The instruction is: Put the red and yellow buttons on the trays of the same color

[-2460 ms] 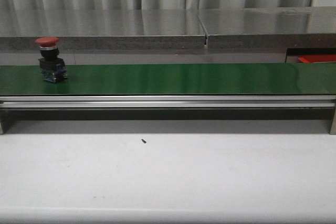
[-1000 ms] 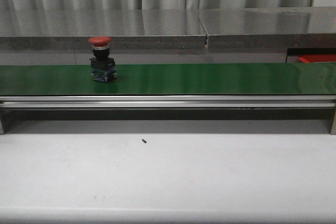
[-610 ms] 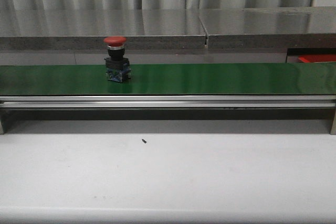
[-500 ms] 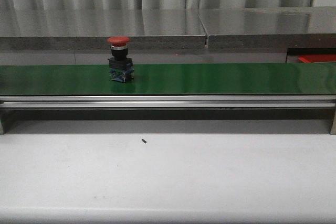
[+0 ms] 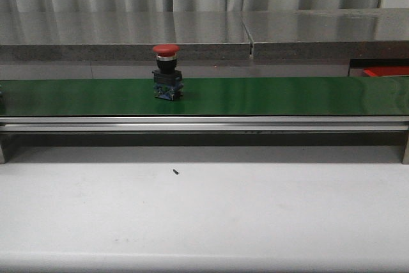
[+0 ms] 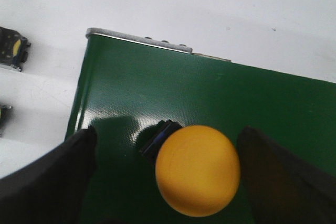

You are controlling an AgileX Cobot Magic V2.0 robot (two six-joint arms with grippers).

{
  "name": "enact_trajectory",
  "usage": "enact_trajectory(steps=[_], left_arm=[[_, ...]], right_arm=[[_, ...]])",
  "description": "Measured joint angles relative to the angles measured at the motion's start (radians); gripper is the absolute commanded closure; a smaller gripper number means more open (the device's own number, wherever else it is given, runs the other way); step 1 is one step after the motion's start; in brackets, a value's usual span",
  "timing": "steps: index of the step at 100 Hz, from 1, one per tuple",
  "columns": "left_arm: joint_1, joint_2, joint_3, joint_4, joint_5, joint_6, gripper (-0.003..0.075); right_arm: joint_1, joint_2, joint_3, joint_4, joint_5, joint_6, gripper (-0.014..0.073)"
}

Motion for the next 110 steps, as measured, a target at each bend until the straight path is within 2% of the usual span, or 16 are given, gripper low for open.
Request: enact_trajectory(steps=[22,45,60,94,110], left_arm=[[-0.057,-0.057,0.000,-0.002,-0.033,0.033,0.0143],[-0.123,-0.210,0.002,-0.003,-0.078,0.054,0.0143],[-0.165,-0.333,0.059,0.001,-0.100,0.060,0.0143],[-0.179,-0.711,0.463,0.006,-0.289,0.063,0.0148],[-0.179,-0.901,0.638,0.006,-0.322,0.063,0.0203]], right_arm=[[0.000,0.000,0.000,0.000,0.000,0.000,0.0711],[0.000,0.000,0.000,0.000,0.000,0.000,0.0711],[0.000,0.000,0.000,0.000,0.000,0.000,0.0711],[0.000,0.000,0.000,0.000,0.000,0.000,0.0711],[0.000,0.000,0.000,0.000,0.000,0.000,0.0711]])
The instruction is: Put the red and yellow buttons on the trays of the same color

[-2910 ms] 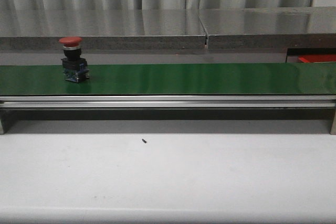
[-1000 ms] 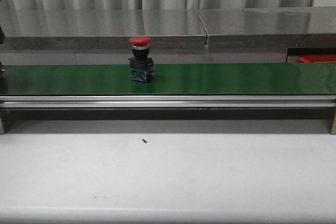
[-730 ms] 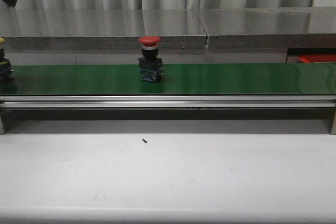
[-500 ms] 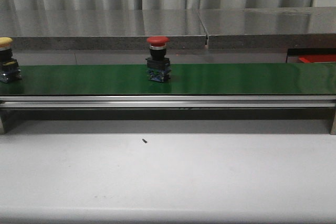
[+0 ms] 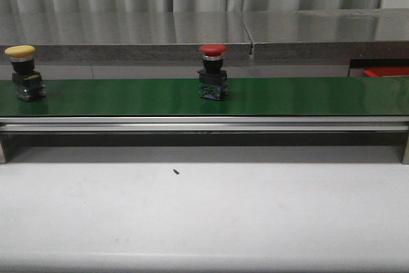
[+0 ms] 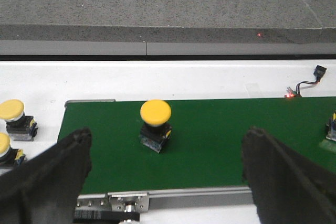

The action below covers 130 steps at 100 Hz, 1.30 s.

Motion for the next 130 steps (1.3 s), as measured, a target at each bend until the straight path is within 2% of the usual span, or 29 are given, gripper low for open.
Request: enact_trajectory(steps=[12,21,33,45,58,65,72,87,94,111,130], left_arm=[[0.000,-0.121,0.100,-0.005,-0.003,0.000,0.0276],[0.000,-0.207,0.161,-0.008,-0.004,0.000,0.0363],[0.000,-0.301,0.220,-0.009,-0.005,0.000,0.0533],[0.000,-0.365,0.258,-0.009,-0.005,0.000,0.0741],[0.000,-0.383,0.272,-0.009,-0.008,0.000,0.0739],[0.000,-0.384,0.277,-0.009,-0.008,0.000,0.0739],[0.000,-0.384,0.277,-0.009,-0.008,0.000,0.0739],[0.000,-0.384,0.277,-0.009,-0.008,0.000,0.0739],[0.000,-0.384,0.277,-0.009,-0.008,0.000,0.0739],[0.000,-0.384,0.277,-0.009,-0.008,0.000,0.0739],[0.000,-0.384,0.277,-0.009,-0.008,0.000,0.0739]], right_arm=[[0.000,0.000,0.000,0.000,0.000,0.000,0.0711],[0.000,0.000,0.000,0.000,0.000,0.000,0.0711],[0.000,0.000,0.000,0.000,0.000,0.000,0.0711],[0.000,0.000,0.000,0.000,0.000,0.000,0.0711],[0.000,0.000,0.000,0.000,-0.002,0.000,0.0706],[0.000,0.000,0.000,0.000,0.000,0.000,0.0657],[0.000,0.000,0.000,0.001,0.014,0.000,0.0543],[0.000,0.000,0.000,0.001,0.026,0.000,0.0134],[0.000,0.000,0.000,0.002,0.024,0.000,0.0013],[0.000,0.032,-0.029,0.002,0.025,0.000,-0.0001],[0.008,0.196,-0.157,0.004,0.071,-0.002,-0.0001]])
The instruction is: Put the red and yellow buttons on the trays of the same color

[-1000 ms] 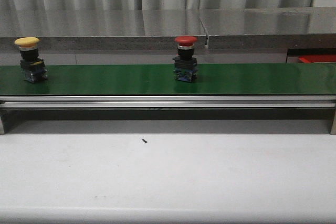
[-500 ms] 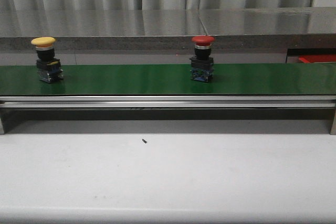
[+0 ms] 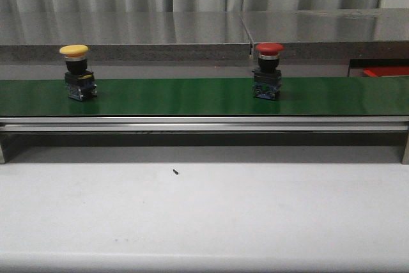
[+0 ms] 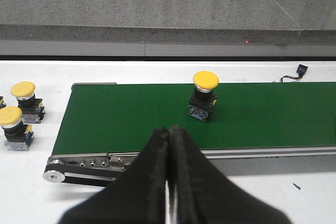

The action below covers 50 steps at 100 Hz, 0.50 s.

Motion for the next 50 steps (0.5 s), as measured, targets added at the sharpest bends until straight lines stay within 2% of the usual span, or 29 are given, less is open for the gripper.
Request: enact_trajectory(steps=[50], left_arm=[[0.000,0.000,0.000,0.000,0.000,0.000,0.0739]], right_arm=[[0.191,0.572,-0.318,0.000,0.009,-0.029,-0.0001]])
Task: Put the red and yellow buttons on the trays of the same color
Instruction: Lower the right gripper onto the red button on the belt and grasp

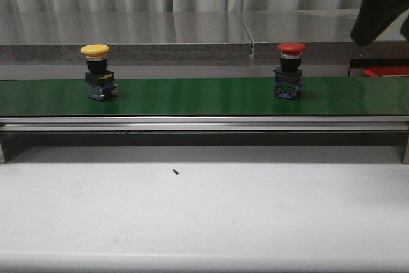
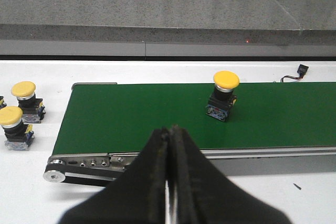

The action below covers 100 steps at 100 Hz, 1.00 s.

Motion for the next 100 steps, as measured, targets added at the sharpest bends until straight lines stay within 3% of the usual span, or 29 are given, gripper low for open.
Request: enact_trajectory(steps=[48,55,67,74,100], left_arm=[[0.000,0.000,0.000,0.000,0.000,0.000,0.0739],[0.000,0.000,0.000,0.000,0.000,0.000,0.0739],[0.000,0.000,0.000,0.000,0.000,0.000,0.0739],[0.000,0.000,0.000,0.000,0.000,0.000,0.0739],[0.000,0.000,0.000,-0.001,0.000,0.000,0.0739]], right_arm=[[0.049,0.304,-0.308,0.000,0.074,-0.016,0.0013],[0.049,0.331,-0.333,0.000,0.078,-0.016,0.0085],[0.049,0.362,-0.355,0.000,0.086,-0.016,0.0305],[0.049,0.366,-0.355,0.000,0.095,-0.016,0.0389],[0.028,0.366,-0.431,-0.006,0.216,-0.014,0.0420]])
